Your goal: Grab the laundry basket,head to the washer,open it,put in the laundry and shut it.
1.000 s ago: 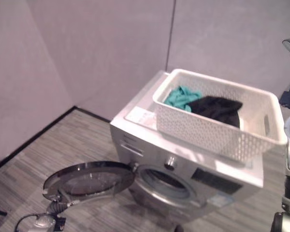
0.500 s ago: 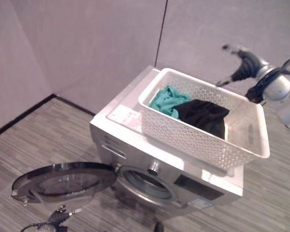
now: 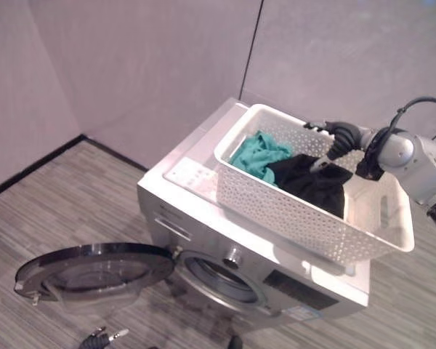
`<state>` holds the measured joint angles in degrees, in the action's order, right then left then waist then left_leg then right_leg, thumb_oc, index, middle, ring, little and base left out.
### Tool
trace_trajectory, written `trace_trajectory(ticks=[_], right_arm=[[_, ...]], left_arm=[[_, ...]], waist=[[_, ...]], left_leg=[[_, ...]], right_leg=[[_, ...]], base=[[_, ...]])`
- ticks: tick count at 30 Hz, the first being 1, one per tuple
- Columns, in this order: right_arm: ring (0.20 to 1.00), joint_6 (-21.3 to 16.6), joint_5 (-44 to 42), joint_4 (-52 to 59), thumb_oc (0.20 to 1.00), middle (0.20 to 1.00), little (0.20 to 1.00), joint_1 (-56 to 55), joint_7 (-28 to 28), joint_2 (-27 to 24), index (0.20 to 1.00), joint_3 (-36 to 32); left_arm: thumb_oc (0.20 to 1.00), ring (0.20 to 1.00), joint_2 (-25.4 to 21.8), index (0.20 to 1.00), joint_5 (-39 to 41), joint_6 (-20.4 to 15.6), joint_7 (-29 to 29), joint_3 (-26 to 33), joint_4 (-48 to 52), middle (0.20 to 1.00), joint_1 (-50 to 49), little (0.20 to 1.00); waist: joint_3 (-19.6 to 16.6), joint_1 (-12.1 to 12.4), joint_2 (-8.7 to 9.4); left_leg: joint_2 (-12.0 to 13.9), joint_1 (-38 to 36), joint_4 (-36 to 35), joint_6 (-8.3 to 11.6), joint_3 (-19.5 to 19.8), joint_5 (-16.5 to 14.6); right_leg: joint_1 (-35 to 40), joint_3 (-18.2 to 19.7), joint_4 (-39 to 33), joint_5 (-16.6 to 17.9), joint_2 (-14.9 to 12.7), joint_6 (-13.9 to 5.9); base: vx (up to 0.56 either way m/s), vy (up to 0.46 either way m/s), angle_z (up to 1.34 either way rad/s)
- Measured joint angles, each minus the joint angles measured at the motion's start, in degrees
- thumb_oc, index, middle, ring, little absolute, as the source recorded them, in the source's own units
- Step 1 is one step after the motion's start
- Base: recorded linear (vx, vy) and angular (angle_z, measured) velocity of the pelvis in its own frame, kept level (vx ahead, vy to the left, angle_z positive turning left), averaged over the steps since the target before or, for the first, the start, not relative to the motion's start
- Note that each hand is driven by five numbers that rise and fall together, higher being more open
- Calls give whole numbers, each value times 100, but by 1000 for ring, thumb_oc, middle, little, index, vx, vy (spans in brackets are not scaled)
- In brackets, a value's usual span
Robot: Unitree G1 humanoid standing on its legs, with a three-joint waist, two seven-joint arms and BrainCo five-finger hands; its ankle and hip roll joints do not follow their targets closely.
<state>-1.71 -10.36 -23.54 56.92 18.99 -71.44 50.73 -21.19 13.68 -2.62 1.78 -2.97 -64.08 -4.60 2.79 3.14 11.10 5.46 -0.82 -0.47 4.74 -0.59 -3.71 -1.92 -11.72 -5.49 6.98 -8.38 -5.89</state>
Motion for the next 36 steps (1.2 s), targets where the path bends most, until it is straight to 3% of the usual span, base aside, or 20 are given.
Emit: trace_trajectory(ticks=[9, 13, 19, 22, 23, 24, 25, 32, 36], right_arm=[[1000, -47, -3, 34, 1000, 1000, 1000, -297, 146, -6, 1000, 2], [1000, -65, -3, 70, 1000, 1000, 1000, -298, 153, 23, 1000, 32], [1000, -8, 407, 181, 1000, 1000, 1000, 370, 148, 71, 1000, 641], [1000, 29, 653, 196, 1000, 1000, 1000, 457, 203, 32, 1000, 499], [730, 35, 686, 213, 730, 730, 730, 384, 222, 21, 730, 468], [300, 37, 691, 213, 300, 300, 300, 330, 222, -4, 300, 435], [200, 37, 688, 233, 200, 200, 200, 194, 232, -87, 200, 225], [200, 21, 661, 192, 200, 200, 200, -70, 225, -69, 200, -522], [200, 20, 507, 276, 200, 200, 200, -247, 183, -93, 200, -584]], left_arm=[[1000, 1000, 73, 1000, 401, -46, 114, 40, 61, 1000, -4, 1000], [1000, 1000, 18, 1000, 555, -79, 78, 65, 230, 1000, 59, 1000], [1000, 1000, -173, 1000, 672, -112, -53, 44, 288, 1000, 464, 1000], [1000, 1000, -218, 1000, 672, -116, -80, 33, 265, 1000, 567, 1000], [1000, 1000, -204, 1000, 673, -117, -83, -7, 273, 1000, 574, 1000], [1000, 1000, -182, 1000, 674, -126, -83, -11, 291, 1000, 575, 1000], [1000, 1000, -152, 1000, 710, -170, -85, -13, 284, 1000, 602, 1000], [1000, 1000, -78, 1000, 784, -220, -91, -17, 457, 1000, 638, 1000], [1000, 1000, -61, 1000, 775, -222, -85, -24, 473, 1000, 640, 1000]], waist=[[216, 90, -30], [390, 151, 93], [1016, 297, 275], [1144, 340, 387], [1167, 376, 377], [1175, 390, 373], [1183, 376, 363], [1282, 427, 220], [1229, 388, 133]], left_leg=[[79, 105, -8, 54, -1, 33], [95, 320, 32, 92, 12, 61], [147, 817, 255, 182, 264, 119], [199, 923, 256, 238, 332, 156], [208, 922, 248, 247, 352, 161], [210, 933, 247, 251, 377, 163], [209, 989, 243, 264, 467, 175], [202, 878, 215, 260, 489, 201], [199, 779, 184, 255, 481, 197]], right_leg=[[-113, -13, 7, 16, 77, 23], [-304, -14, 33, 60, 98, 67], [-541, -273, 46, 135, 148, 150], [-609, -327, 3, 132, 166, 172], [-607, -343, 4, 132, 173, 174], [-600, -374, 0, 126, 174, 178], [-603, -467, -1, 111, 174, 184], [-485, -485, 34, 107, 172, 192], [-406, -487, 45, 84, 170, 205]], base=[[-5, -19, 1], [-78, -32, 0], [-88, -51, 19], [-30, -40, 11], [-11, -31, 3], [-5, -22, 21], [7, -26, 22], [24, -5, 4], [42, 3, 0]])
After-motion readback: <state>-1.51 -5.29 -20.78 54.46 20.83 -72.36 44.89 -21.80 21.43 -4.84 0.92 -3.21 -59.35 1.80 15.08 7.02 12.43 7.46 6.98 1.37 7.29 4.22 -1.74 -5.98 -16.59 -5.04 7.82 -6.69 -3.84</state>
